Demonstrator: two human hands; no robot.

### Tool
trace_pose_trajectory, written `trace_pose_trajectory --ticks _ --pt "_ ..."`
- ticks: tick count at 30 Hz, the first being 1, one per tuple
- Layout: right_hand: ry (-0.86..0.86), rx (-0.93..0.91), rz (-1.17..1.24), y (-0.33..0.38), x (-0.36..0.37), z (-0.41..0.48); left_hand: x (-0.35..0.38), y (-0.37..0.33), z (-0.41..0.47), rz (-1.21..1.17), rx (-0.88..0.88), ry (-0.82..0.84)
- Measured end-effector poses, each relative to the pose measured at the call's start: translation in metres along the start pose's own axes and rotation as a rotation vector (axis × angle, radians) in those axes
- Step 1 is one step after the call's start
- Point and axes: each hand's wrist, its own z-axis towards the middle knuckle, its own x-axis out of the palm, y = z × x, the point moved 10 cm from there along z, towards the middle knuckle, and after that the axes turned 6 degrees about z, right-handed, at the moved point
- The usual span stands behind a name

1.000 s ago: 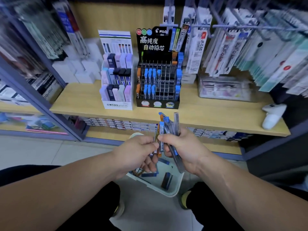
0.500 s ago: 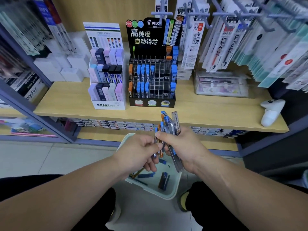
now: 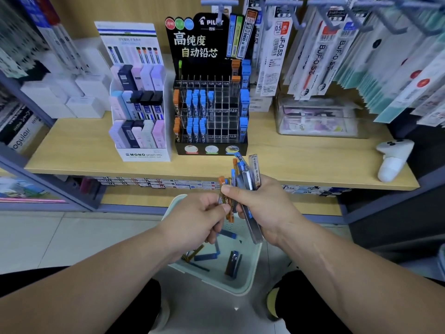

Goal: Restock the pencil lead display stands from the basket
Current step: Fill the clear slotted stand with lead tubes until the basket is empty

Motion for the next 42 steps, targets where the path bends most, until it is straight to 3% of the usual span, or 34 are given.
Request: trace_pose_trajectory --ticks 11,15,28,34,37,42 --pt "-0.074 -0.034 -0.019 0.013 -0.002 0.017 -0.011 -0.014 0.014 0.023 0.002 0.016" --pt "-0.1 -0.004 0.005 0.018 -0.01 0.026 -0.024 -0.011 0.021 0.047 0.021 -0.055" --pt "-0.101 -0.001 0.026 0.035 -0.034 0.044 -0.086 -0.064 0.068 -0.256 0.184 -0.199" --pt "-0.082 -0.024 0.025 0.046 -0.035 0.045 -0.134 -0.119 0.08 0.026 0.401 -0.546" --pt "-0.065 -0.03 0.05 0.051 -0.028 0.046 -0.148 -0.149 0.094 0.131 0.467 -0.543" --pt "-0.051 -0.017 0.046 0.05 -0.021 0.049 -0.156 -0.152 0.111 0.066 0.509 -0.515"
